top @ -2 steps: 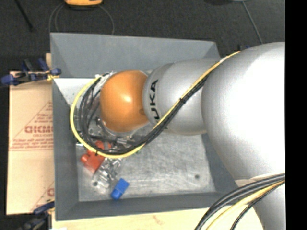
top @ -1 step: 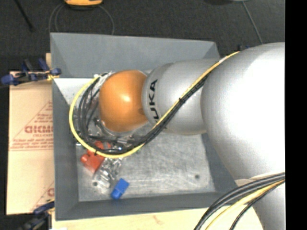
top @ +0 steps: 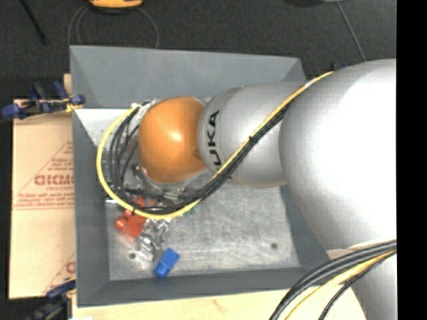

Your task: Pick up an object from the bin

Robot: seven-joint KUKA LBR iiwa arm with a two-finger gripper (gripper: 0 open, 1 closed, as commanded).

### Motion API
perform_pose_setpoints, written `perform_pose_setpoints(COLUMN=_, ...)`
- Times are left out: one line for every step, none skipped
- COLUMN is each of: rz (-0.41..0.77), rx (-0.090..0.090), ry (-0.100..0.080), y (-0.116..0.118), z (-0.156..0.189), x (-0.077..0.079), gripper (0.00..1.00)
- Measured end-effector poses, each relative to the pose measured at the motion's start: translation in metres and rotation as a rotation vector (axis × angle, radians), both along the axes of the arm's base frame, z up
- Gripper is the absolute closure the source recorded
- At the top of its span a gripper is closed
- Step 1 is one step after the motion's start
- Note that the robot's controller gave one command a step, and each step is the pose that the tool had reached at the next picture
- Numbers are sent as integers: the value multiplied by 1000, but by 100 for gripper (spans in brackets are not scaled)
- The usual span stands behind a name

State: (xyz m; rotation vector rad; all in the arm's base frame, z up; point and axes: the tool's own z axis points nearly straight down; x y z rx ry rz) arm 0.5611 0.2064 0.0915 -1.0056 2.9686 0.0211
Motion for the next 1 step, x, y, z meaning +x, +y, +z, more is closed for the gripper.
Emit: perform_pose_setpoints(rz=0, rx=-12, ry=-5, y=0, z=49, x=2, gripper=100)
